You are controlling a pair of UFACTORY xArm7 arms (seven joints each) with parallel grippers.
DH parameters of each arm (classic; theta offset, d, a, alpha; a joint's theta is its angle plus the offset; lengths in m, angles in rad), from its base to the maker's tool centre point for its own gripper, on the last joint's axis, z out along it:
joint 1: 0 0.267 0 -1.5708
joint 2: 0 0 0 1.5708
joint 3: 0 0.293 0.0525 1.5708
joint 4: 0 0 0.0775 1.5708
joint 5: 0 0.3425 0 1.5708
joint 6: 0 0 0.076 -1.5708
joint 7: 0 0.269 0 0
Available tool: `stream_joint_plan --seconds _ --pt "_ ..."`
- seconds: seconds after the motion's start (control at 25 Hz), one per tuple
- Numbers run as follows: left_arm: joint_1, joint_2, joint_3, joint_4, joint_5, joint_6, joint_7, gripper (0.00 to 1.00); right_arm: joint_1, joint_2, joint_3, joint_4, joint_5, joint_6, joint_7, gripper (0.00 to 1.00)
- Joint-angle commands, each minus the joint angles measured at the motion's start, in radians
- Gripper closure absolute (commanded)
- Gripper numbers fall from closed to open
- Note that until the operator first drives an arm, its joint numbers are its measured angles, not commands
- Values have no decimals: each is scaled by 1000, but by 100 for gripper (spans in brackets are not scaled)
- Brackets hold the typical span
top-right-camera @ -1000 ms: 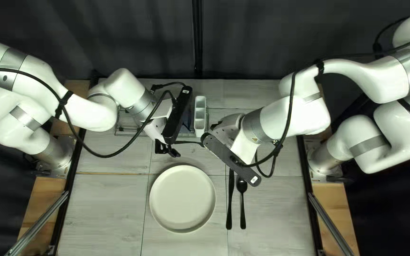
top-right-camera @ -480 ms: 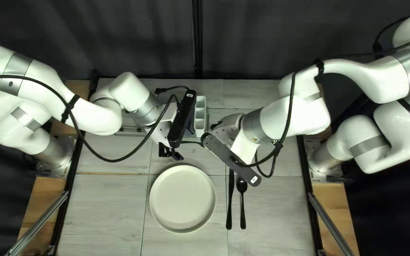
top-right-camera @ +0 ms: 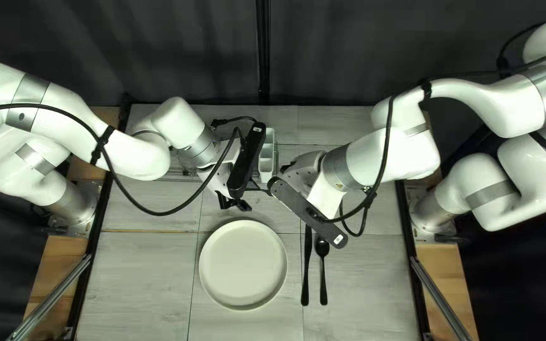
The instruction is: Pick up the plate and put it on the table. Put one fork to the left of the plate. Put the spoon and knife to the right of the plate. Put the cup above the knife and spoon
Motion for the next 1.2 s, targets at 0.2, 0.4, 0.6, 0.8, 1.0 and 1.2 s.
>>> stream_joint_plan --seconds 0.2,0.4,0.6,0.8,1.0,1.2 --pt "0 0 0 0 0 0 0 100 0 0 0 0 0 0 0 100" --pt "0 0 0 0 0 0 0 100 0 0 0 0 0 0 0 0" --pt "-1 -14 3 -20 -21 -10 23 100 0 0 0 0 0 0 0 0" --pt "20 -72 -17 -101 47 -59 -50 100 0 0 0 0 0 0 0 0" --pt "107 -198 -123 -274 162 -161 -199 98 0 0 0 0 0 0 0 0" --pt "454 -429 -517 -480 393 -133 -601 99 0 0 0 0 0 0 0 0"
